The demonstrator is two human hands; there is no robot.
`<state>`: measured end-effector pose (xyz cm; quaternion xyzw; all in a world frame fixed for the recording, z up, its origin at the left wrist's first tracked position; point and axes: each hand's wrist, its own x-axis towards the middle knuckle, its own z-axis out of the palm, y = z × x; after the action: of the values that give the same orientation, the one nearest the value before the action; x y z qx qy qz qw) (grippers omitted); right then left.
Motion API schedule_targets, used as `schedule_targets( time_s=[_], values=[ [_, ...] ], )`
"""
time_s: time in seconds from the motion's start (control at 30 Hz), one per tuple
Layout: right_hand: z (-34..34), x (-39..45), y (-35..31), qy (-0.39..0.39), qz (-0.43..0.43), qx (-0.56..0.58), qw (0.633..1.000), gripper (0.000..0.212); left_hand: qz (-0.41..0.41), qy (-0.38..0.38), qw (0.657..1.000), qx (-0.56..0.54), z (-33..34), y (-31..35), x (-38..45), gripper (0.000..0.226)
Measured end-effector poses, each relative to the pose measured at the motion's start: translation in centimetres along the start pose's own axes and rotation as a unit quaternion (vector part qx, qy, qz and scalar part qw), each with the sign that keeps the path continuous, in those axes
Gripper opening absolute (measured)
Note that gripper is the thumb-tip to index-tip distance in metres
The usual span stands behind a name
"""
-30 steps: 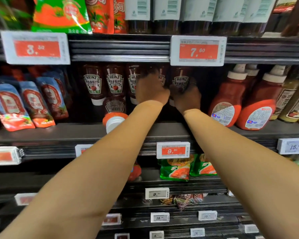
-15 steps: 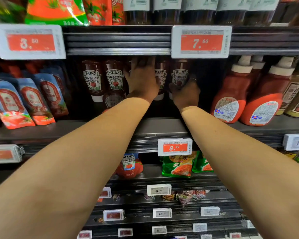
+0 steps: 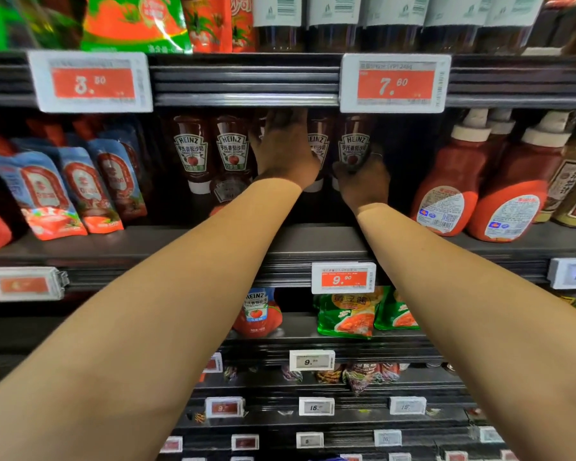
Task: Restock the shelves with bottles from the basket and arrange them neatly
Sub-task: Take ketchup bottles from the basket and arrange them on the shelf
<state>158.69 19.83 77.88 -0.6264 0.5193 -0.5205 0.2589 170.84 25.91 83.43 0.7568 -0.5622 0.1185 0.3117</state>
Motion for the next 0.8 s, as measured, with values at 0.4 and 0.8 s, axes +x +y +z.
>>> schedule_targets(
  time_s=[0.4, 0.8],
  values=[
    [-1.9, -3.6, -1.9, -0.06, -0.017, -0.177, 0.982, 0.059, 0.028, -0.1, 0.994, -0.044, -5.5, -5.3, -3.1, 0.033],
    [2.9, -10.5, -8.3, -0.305, 0.027, -0.129, 0.943, 0.061, -0.165, -0.14, 0.975, -0.051, -6.5, -14.3, -5.2, 0.051]
  ],
)
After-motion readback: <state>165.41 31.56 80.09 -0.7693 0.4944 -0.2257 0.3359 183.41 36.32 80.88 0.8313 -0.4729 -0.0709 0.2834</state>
